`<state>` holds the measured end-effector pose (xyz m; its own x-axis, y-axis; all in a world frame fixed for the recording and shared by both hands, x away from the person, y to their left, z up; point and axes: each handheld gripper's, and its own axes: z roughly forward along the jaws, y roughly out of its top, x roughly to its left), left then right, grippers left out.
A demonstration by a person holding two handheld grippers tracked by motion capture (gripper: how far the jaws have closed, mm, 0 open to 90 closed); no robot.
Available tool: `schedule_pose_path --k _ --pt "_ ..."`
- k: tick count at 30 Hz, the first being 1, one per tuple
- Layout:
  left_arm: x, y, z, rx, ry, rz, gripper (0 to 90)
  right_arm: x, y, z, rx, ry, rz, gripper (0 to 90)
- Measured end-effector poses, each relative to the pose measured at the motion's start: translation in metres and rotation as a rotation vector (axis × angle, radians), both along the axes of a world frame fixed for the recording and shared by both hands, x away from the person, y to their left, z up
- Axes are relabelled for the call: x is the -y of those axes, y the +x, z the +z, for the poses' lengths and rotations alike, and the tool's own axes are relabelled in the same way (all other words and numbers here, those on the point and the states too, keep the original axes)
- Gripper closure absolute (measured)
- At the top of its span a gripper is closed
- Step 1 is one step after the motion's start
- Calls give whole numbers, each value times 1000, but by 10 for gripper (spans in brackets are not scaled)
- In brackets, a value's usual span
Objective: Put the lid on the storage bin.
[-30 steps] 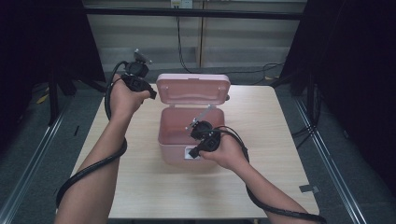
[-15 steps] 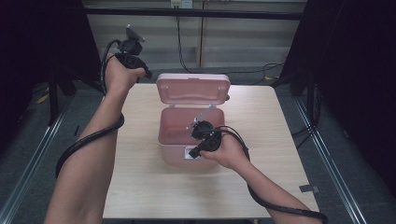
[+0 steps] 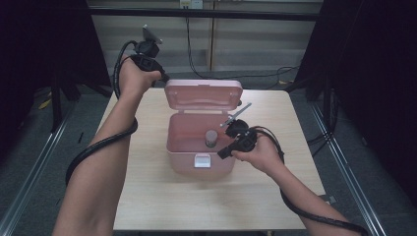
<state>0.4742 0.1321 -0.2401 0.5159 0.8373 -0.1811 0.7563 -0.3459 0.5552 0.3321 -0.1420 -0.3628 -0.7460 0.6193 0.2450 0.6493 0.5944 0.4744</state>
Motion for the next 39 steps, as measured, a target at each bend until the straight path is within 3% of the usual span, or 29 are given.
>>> schedule_pose_path --k 2,4,9,13,17,21,31,39 --pt "-1 -2 0 1 -1 4 900 10 4 3 -1 26 -19 900" --pt "0 -4 -1 3 3 -1 900 19 7 8 24 14 -48 900" --pt "0 -6 -2 8 13 -10 900 33 14 14 30 25 -88 900" --pt "-1 -8 -5 2 12 -13 900 44 19 21 40 57 -114 900" --pt "0 -11 -8 3 24 -25 900 48 22 25 46 57 -123 900" --pt "1 -14 -13 -12 -1 -30 900 51 24 27 50 61 -127 900" --pt "4 -15 -19 -17 -3 -37 900 52 24 30 65 66 -129 900" --pt "-1 -17 -25 -29 1 -21 898 50 25 31 67 70 -123 900"
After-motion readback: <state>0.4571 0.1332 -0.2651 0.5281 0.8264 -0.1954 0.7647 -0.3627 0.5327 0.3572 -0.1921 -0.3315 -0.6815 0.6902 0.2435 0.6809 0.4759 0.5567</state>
